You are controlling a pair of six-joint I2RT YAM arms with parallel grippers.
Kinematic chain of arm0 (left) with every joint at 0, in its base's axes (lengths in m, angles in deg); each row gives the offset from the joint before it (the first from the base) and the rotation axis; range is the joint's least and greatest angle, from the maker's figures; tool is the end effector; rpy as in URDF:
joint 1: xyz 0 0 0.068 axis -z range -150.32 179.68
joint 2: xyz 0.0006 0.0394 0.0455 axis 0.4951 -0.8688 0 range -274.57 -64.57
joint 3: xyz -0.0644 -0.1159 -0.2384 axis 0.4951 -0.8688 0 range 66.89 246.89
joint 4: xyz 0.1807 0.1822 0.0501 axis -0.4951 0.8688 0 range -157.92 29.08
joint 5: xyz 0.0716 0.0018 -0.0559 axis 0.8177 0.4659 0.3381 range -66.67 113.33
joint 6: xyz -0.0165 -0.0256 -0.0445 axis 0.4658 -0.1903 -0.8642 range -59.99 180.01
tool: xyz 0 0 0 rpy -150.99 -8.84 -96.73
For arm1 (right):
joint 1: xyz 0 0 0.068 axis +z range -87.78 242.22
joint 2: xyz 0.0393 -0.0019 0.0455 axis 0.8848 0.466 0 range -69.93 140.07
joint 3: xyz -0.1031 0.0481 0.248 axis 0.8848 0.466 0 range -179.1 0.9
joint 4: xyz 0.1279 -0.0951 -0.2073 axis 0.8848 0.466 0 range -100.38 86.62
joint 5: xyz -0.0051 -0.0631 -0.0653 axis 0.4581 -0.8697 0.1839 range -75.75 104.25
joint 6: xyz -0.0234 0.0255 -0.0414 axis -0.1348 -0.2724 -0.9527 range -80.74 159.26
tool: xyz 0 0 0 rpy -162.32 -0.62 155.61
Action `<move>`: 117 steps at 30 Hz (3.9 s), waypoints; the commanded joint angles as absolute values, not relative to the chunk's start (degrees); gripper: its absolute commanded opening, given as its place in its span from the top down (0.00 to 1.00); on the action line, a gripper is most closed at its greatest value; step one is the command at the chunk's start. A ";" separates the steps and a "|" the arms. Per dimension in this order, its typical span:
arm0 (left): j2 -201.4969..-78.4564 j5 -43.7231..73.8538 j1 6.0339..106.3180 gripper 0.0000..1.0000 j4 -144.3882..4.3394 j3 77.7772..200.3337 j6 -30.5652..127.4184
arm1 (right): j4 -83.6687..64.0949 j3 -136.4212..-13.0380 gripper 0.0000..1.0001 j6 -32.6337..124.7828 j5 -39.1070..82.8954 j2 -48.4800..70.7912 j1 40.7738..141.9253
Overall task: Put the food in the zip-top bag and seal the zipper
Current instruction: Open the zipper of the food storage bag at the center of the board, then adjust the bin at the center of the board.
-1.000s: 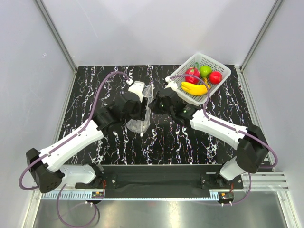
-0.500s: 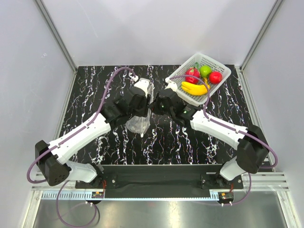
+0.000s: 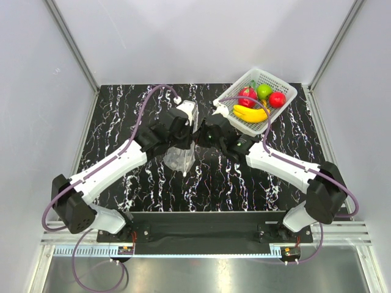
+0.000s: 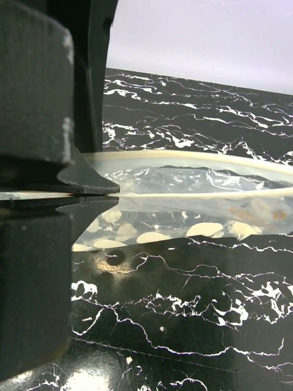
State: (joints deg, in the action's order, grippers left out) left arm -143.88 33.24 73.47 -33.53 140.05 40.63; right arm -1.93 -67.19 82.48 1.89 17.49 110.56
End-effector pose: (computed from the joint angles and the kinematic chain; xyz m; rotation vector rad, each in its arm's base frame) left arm 0.2237 -0.2058 0.3355 0.3955 2.2607 -0.3839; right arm 0.2420 0.2605 0.3021 0.0440 2.1333 0.7601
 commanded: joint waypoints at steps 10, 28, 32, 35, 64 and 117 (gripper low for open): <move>-144.73 32.28 71.25 1.00 -34.88 143.78 41.46 | -1.00 -67.38 1.00 81.89 0.72 14.80 111.00; -149.39 57.95 71.43 1.00 -11.77 161.71 50.33 | 14.30 -72.39 1.00 86.19 -13.69 23.93 110.91; -149.30 63.21 71.43 1.00 -9.39 162.42 51.56 | 13.53 -70.65 1.00 86.37 -14.14 23.94 110.91; -149.65 64.55 71.51 1.00 -9.21 162.07 52.09 | 10.89 -68.44 1.00 86.11 -13.44 22.98 110.91; -138.04 44.96 69.93 1.00 -35.05 138.87 52.19 | -5.80 -60.97 0.65 75.12 1.77 18.32 110.83; -148.42 47.06 69.84 1.00 -28.19 147.22 44.10 | 19.77 -85.16 0.71 61.58 14.08 37.32 75.49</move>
